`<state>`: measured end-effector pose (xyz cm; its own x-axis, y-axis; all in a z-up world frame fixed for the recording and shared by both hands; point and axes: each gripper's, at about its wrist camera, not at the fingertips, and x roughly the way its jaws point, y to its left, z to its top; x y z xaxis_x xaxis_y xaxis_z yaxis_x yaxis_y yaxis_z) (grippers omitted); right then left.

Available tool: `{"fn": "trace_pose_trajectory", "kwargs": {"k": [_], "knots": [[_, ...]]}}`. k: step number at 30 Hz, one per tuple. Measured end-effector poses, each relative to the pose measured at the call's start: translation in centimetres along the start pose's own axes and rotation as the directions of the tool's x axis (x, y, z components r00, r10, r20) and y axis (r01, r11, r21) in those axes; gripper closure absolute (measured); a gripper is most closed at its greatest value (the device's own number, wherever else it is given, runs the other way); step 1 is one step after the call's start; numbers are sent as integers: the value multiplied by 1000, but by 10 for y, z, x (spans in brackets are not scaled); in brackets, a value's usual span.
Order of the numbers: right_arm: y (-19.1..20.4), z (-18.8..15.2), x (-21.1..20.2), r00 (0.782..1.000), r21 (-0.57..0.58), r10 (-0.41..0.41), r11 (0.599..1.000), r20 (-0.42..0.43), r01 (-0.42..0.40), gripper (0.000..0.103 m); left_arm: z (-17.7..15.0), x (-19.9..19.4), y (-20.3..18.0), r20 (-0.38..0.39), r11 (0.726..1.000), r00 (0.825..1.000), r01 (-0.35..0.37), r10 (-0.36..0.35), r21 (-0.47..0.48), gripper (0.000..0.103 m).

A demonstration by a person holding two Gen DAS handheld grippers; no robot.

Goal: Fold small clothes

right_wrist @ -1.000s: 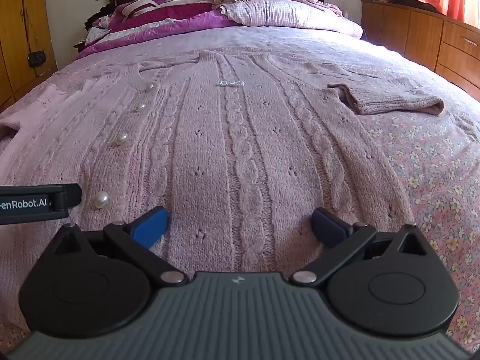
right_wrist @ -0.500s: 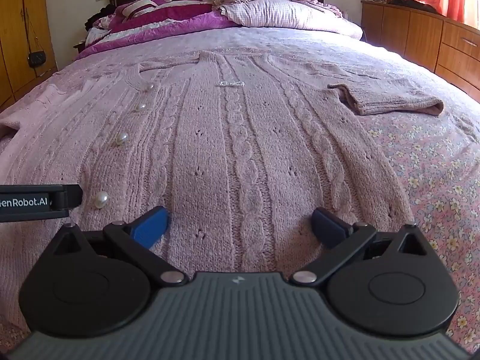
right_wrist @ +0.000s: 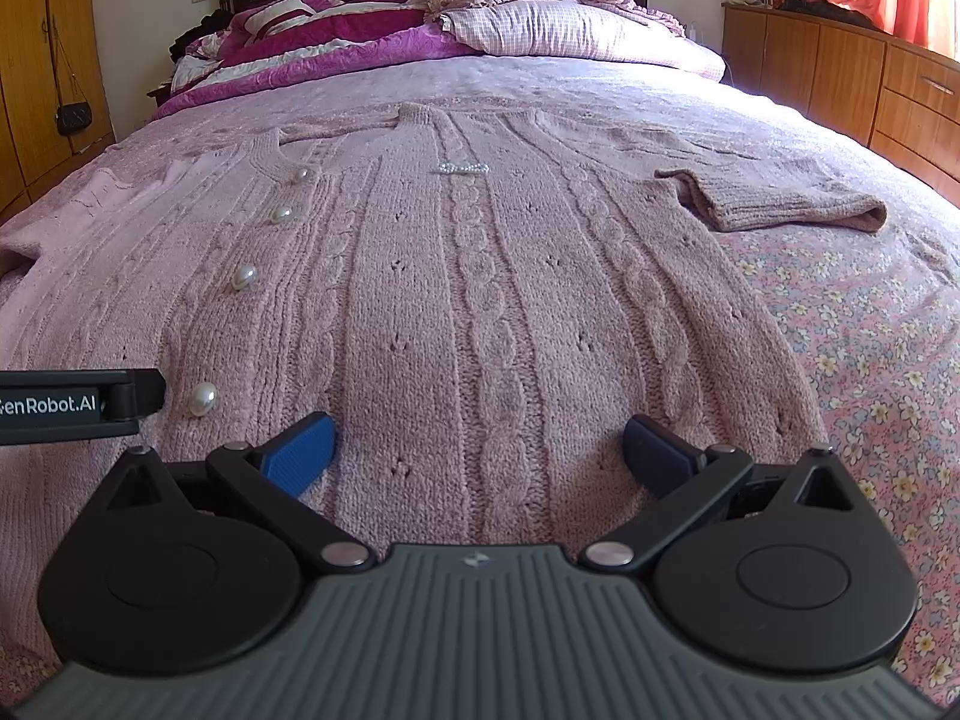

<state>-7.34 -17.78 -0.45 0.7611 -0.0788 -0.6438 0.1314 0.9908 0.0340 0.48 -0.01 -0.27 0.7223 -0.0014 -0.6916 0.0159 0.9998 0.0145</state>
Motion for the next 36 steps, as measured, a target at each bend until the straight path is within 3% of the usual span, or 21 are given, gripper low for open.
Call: {"fn": "trace_pose_trajectory", "kwargs": {"k": [36], "knots": [[1, -1, 0, 1000, -2, -2, 1000, 4, 2, 0, -1, -2, 0, 5, 1000, 1000, 0, 0, 3, 0]]}}
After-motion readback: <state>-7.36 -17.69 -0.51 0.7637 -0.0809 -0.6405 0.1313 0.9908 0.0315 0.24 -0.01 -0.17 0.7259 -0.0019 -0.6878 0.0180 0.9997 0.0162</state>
